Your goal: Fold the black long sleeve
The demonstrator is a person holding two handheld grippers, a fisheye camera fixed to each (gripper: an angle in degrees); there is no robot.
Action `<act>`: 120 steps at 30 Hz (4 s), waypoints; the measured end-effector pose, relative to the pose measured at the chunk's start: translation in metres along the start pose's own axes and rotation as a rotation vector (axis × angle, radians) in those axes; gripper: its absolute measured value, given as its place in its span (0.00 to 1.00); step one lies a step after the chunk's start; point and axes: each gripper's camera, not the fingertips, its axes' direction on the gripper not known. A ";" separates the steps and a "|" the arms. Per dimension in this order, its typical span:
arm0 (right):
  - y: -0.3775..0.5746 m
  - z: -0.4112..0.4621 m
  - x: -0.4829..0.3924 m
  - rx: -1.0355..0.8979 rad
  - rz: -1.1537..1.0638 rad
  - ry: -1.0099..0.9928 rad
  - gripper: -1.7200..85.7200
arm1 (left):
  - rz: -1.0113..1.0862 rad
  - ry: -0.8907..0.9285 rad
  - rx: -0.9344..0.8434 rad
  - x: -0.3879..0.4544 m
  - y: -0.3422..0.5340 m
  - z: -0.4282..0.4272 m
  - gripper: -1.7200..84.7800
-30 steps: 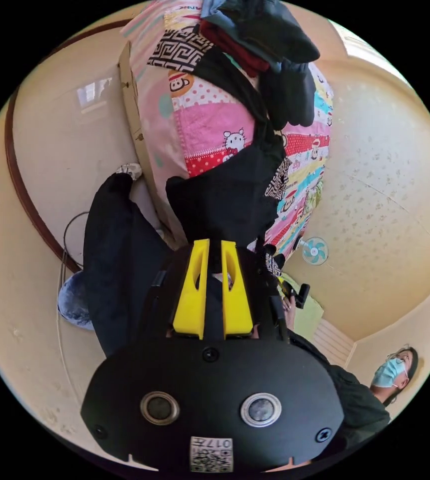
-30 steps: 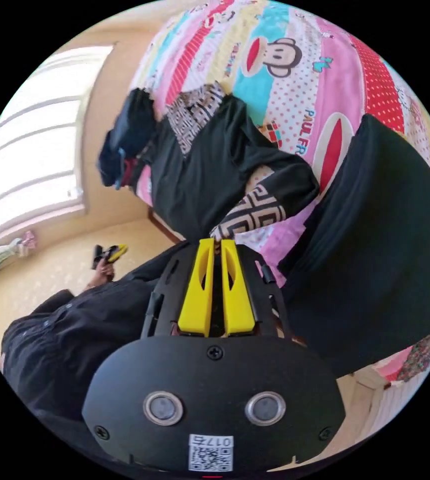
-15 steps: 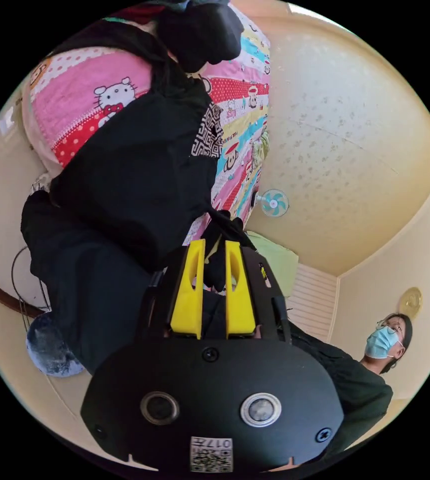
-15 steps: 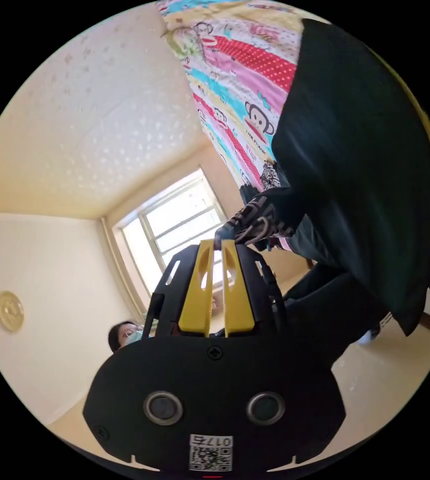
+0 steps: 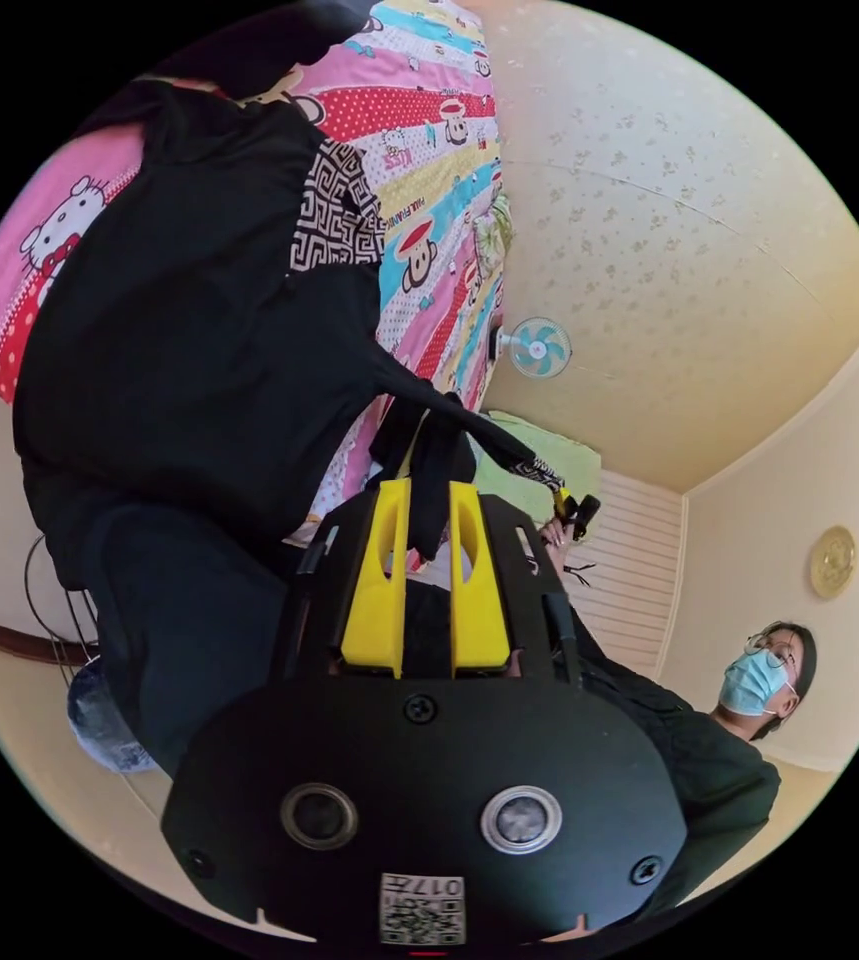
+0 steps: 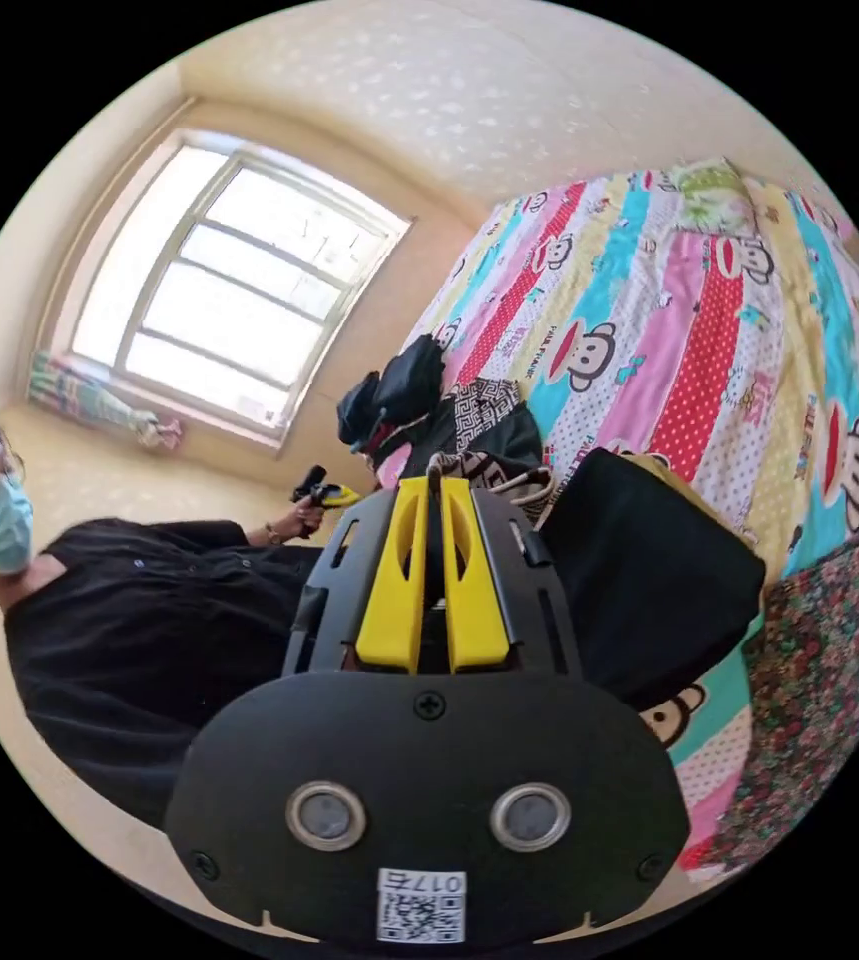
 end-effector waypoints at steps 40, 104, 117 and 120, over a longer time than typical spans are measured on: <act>-0.039 0.232 0.068 0.644 0.345 -0.264 0.04 | -0.242 0.159 0.354 -0.034 -0.008 -0.198 0.10; -0.191 0.833 0.155 -0.350 0.065 0.029 0.11 | 0.628 0.010 0.658 0.163 -0.125 -0.274 0.01; 0.035 0.652 0.259 -0.181 0.666 0.131 0.11 | 0.858 -0.758 -0.595 0.120 -0.184 0.196 0.12; 0.020 0.641 0.261 -0.129 0.636 0.176 0.12 | 0.648 -0.629 -0.518 0.091 -0.179 0.168 0.12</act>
